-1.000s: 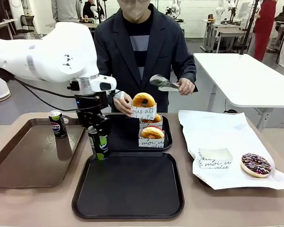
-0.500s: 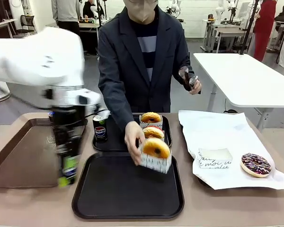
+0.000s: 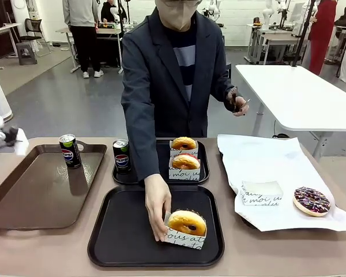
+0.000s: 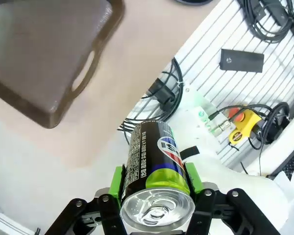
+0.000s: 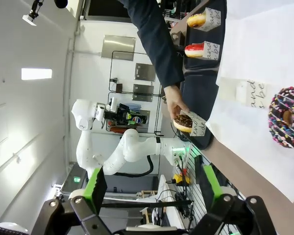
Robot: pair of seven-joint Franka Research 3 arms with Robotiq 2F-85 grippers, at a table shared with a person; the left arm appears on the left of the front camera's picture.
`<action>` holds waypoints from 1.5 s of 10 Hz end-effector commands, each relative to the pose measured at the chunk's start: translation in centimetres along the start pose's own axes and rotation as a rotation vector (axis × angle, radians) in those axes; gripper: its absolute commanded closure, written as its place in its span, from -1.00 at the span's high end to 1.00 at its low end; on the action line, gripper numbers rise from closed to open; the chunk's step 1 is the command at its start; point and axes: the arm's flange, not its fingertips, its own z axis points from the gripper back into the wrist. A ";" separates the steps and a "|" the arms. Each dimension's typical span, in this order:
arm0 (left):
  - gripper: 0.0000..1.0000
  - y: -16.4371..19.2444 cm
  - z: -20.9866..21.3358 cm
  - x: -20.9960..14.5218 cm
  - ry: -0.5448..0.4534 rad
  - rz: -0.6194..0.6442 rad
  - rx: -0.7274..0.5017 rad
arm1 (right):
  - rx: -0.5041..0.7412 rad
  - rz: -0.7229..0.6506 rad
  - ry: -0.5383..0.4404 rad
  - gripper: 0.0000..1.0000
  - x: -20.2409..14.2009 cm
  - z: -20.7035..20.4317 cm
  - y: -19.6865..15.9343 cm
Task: Set up donuts and drinks on trays.
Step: Pick up one Pepsi coke from the Handle tray and place it on the Flat Tray without a Pepsi coke.
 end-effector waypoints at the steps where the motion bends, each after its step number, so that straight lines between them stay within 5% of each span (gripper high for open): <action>1: 0.17 -0.3 -1.0 0.9 0.040 -0.009 -0.015 | 0.006 0.010 -0.001 1.00 0.0 0.0 0.1; 8: 0.17 0.0 -1.0 0.9 0.040 -0.021 -0.023 | 0.006 0.010 -0.001 1.00 0.0 0.0 0.1; 13: 0.17 -0.5 3.3 9.8 -0.127 -0.039 -0.124 | 0.006 0.010 -0.001 1.00 0.0 0.0 0.1; 15: 0.17 -0.3 3.3 9.9 -0.131 -0.034 -0.125 | 0.006 0.010 -0.001 1.00 0.0 0.0 0.1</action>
